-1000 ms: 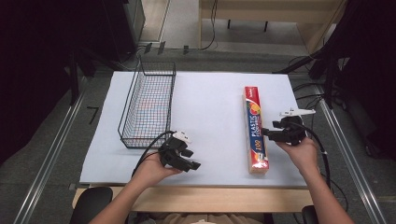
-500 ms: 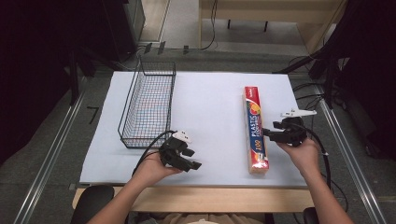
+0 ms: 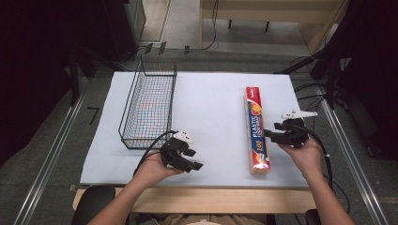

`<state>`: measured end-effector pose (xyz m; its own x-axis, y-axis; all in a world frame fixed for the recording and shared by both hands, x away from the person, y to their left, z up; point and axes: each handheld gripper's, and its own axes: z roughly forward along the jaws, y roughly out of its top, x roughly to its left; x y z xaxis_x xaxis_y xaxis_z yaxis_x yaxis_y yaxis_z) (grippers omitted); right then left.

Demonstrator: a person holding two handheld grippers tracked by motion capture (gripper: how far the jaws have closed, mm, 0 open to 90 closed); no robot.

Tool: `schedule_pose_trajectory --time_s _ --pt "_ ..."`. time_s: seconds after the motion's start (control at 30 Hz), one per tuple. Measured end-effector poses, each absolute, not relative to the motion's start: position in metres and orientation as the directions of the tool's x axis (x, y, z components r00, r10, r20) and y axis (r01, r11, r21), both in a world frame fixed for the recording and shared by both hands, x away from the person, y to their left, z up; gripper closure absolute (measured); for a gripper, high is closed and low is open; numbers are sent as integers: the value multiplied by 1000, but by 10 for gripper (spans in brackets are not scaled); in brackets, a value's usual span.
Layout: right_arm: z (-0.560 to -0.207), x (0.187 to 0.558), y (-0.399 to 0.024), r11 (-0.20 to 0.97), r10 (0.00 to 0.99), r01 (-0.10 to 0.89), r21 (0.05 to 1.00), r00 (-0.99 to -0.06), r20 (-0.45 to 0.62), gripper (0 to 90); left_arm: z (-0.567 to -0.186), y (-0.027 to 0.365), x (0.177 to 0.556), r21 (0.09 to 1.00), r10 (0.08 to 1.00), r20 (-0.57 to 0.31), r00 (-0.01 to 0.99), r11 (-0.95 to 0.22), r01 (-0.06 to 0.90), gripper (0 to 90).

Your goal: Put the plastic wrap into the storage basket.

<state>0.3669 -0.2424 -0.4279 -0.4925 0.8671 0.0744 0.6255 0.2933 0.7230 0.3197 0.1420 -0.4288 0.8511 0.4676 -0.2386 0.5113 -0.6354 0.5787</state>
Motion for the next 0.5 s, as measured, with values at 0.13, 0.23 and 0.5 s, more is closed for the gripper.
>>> schedule_pose_trajectory --time_s 0.13,0.23,0.5 --pt "-426 366 -243 277 873 641 716 -479 92 418 -427 143 319 580 470 -233 852 -636 509 380" --pt "-423 366 -243 257 878 652 713 -467 111 393 -425 143 319 584 469 -225 854 -636 504 375" --pt "-416 367 -233 238 888 680 693 -442 129 313 -421 145 321 586 502 -212 838 -621 521 302"
